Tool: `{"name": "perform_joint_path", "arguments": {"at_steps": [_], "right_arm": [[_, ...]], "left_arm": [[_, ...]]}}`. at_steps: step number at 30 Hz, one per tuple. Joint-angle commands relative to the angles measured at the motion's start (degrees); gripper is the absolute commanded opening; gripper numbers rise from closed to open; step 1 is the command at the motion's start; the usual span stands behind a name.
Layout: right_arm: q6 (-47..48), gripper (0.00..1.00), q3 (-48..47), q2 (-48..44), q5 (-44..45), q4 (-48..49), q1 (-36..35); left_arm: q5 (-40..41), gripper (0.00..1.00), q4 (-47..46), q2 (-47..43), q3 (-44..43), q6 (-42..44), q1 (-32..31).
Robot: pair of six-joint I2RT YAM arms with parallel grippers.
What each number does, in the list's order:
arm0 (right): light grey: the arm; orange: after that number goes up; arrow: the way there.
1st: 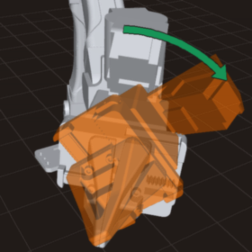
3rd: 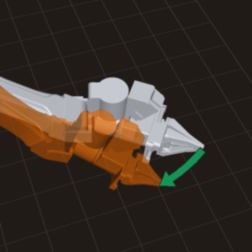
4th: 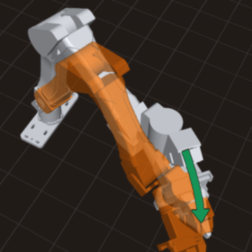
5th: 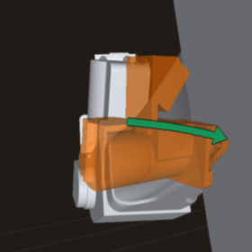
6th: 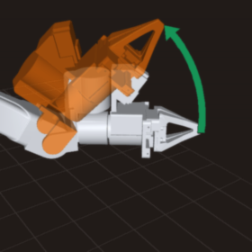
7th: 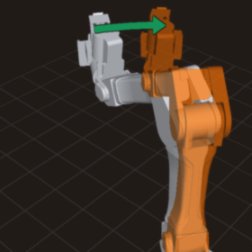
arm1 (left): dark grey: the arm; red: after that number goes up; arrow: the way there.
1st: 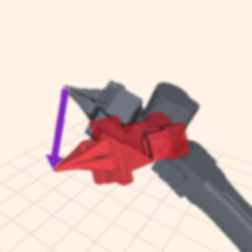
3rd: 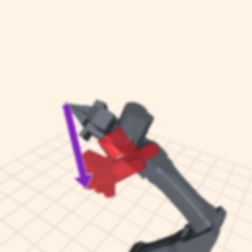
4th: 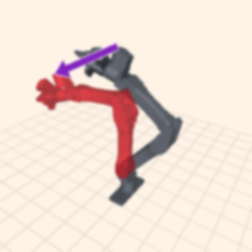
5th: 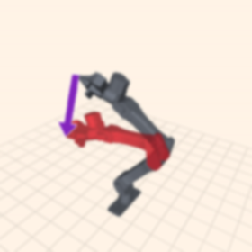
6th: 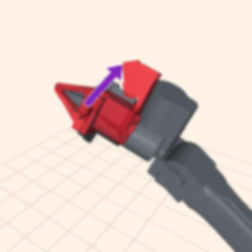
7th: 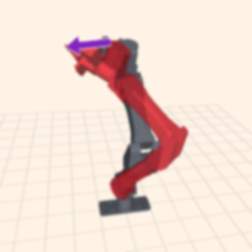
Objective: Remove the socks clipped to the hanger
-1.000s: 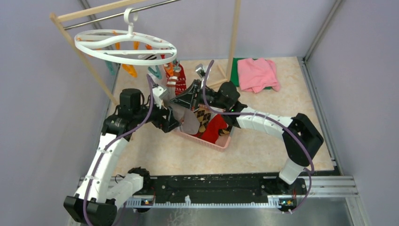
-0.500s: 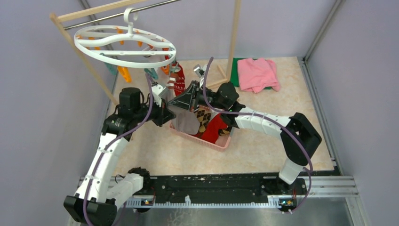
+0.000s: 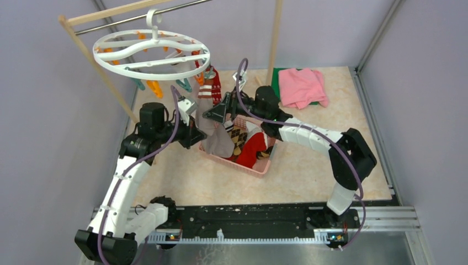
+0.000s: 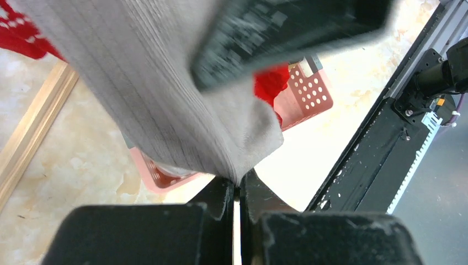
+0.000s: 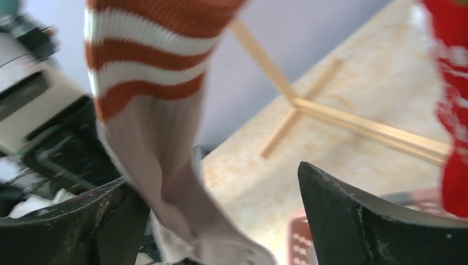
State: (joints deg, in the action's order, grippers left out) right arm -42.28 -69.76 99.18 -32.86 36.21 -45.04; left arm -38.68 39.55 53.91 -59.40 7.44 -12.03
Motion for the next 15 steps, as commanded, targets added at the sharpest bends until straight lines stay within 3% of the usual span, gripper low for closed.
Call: {"name": "perform_joint_path", "arguments": {"at_steps": [1, 4, 7, 8, 10, 12, 13, 15], "right_arm": [[13.6, 0.99, -3.7, -4.0, 9.9, -13.9, 2.2], [17.0, 0.99, 2.8, -8.8, 9.7, -6.5, 2.9], [18.5, 0.99, 9.2, -12.2, 2.5, 3.6, 4.3], [17.9, 0.98, 8.4, -12.4, 3.7, 1.5, 4.5], [19.2, 0.94, 0.3, -9.4, 8.9, -17.6, 5.2], [25.7, 0.98, -11.4, -6.3, 24.4, -37.3, 4.4], [28.1, 0.99, -15.0, -5.6, 31.9, -42.1, 4.0], [27.2, 0.99, -15.9, -6.7, 43.2, -41.4, 3.8]], "left_arm": [[-0.3, 0.00, 0.8, -0.3, -2.7, 0.5, 0.3], [0.8, 0.00, 1.0, -0.4, -2.6, 0.5, 0.4], [1.7, 0.00, 1.3, -0.2, -2.9, 0.6, 0.4], [1.6, 0.00, 1.3, -0.2, -3.0, 0.4, 0.4], [1.5, 0.00, 1.3, 0.1, -3.3, -0.1, 0.4], [1.3, 0.00, 1.5, 0.2, -3.8, -0.6, 0.4], [1.2, 0.00, 1.7, 0.3, -4.2, -0.8, 0.5], [1.1, 0.00, 2.1, 0.4, -4.9, -1.1, 0.5]]}}
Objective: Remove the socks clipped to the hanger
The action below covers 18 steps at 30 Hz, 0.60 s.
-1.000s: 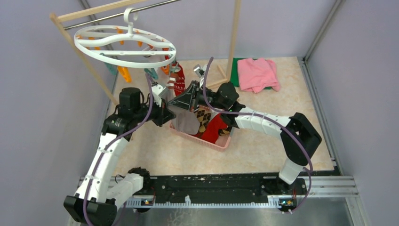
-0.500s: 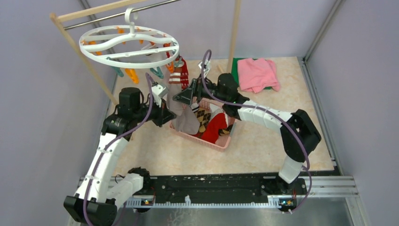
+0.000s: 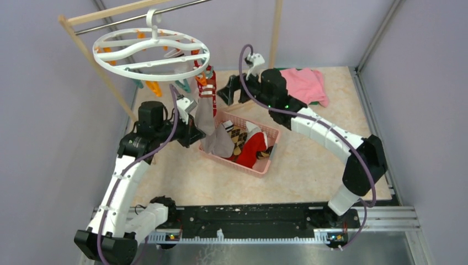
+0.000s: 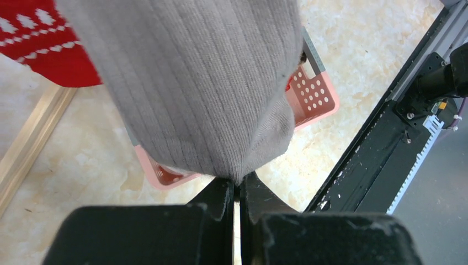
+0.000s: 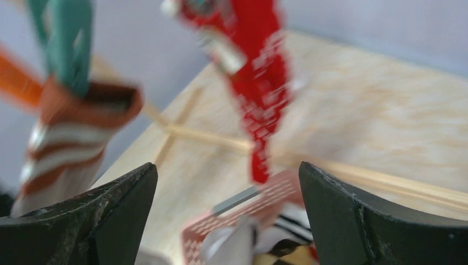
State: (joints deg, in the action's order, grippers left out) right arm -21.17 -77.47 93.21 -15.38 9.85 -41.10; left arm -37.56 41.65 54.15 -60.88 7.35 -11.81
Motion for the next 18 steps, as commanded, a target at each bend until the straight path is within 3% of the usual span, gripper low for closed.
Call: {"name": "perform_joint_path", "arguments": {"at_steps": [1, 2, 5, 7, 12, 18], "right_arm": [[0.8, 0.99, -6.7, -1.9, 32.1, -13.3, -0.2], [-2.1, 0.99, -5.8, -3.5, 33.1, -12.3, 0.1], [3.6, 0.99, 4.2, -8.5, 19.4, -1.0, 1.8], [3.6, 0.99, 8.6, -10.6, 17.2, 6.1, 1.8], [-2.0, 0.99, 0.5, -6.9, 20.6, 1.1, -0.5], [-1.8, 0.99, -4.6, -3.1, 27.2, 5.0, -6.1]], "left_arm": [[-0.1, 0.00, 0.3, 0.1, -3.6, -1.1, 0.3], [-0.1, 0.00, 0.4, 0.1, -3.7, -1.1, 0.3], [0.1, 0.00, 0.1, 0.1, -3.1, -1.0, 0.3], [0.5, 0.00, -0.6, 0.2, -2.1, -1.1, 0.3], [1.4, 0.00, -2.2, 0.3, 0.6, -1.4, 0.3], [3.7, 0.00, -5.1, 0.6, 3.1, -2.5, 0.3]]}}
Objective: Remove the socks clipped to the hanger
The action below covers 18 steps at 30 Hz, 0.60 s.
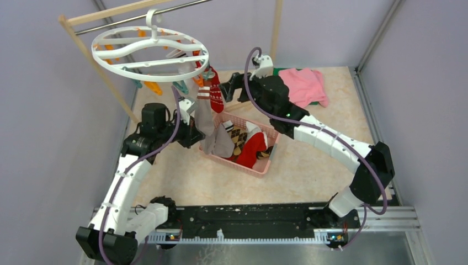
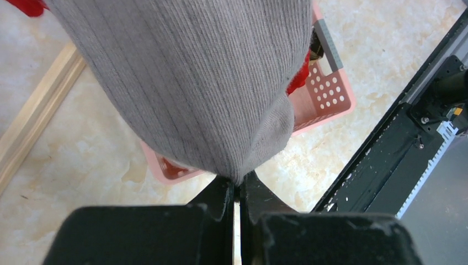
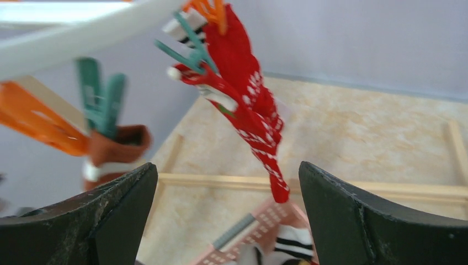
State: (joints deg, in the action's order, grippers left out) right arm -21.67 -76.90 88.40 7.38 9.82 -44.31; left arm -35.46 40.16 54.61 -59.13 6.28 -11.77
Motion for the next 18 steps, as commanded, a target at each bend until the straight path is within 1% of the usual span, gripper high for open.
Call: {"name": "perform_joint_path", "arguments": {"at_steps": [1, 7, 13, 18], "right_arm": [[-2.0, 0.99, -5.6, 2.2, 4.4, 5.9, -3.1], [-4.1, 0.99, -7.1, 4.2, 4.1, 9.3, -4.9], [-4.3, 0.99, -10.6, 6.9, 4.1, 9.3, -6.2], [-4.8, 0.98, -11.6, 7.3, 5.5, 9.6, -6.7]], "left_arm": [[1.8, 0.00, -3.9, 0.3, 1.4, -1.6, 0.3], [2.3, 0.00, -5.3, 0.6, 2.2, -2.3, 0.3], [3.5, 0.00, -7.1, 1.2, 3.1, -3.1, 0.3], [4.4, 0.00, -8.2, 1.7, 3.5, -3.7, 0.3]]}}
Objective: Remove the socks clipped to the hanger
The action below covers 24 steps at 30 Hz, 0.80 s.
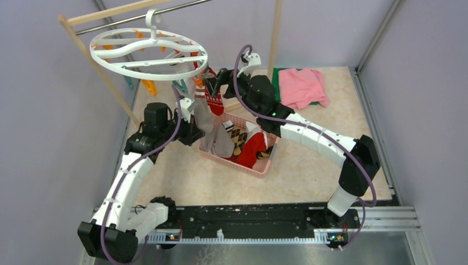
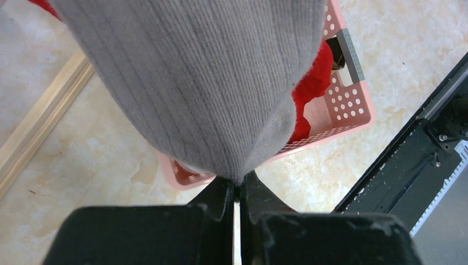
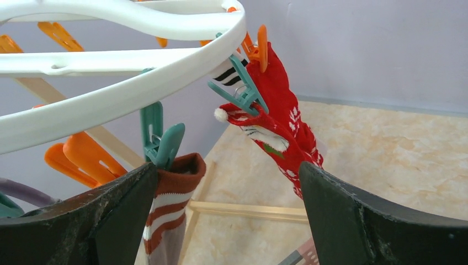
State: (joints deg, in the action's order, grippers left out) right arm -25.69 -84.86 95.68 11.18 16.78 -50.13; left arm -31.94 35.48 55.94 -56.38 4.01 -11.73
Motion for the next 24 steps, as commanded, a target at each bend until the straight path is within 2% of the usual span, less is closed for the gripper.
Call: {"name": "perform_joint_path", "arguments": {"at_steps": [1, 12, 24], "right_arm": [[-0.8, 0.98, -3.9, 0.2, 2.0, 2.7, -0.9], [-1.3, 0.97, -9.7, 3.7, 1.4, 0.3, -1.2], [-2.5, 0.77, -15.6, 7.3, 3.0, -1.7, -1.9]], "left_arm": [[0.9, 0.00, -3.8, 0.5, 0.9, -1.6, 0.2], [0.2, 0.00, -6.6, 1.5, 1.8, -2.4, 0.2], [0.9, 0.00, -8.6, 2.2, 2.3, -3.3, 0.2]]}}
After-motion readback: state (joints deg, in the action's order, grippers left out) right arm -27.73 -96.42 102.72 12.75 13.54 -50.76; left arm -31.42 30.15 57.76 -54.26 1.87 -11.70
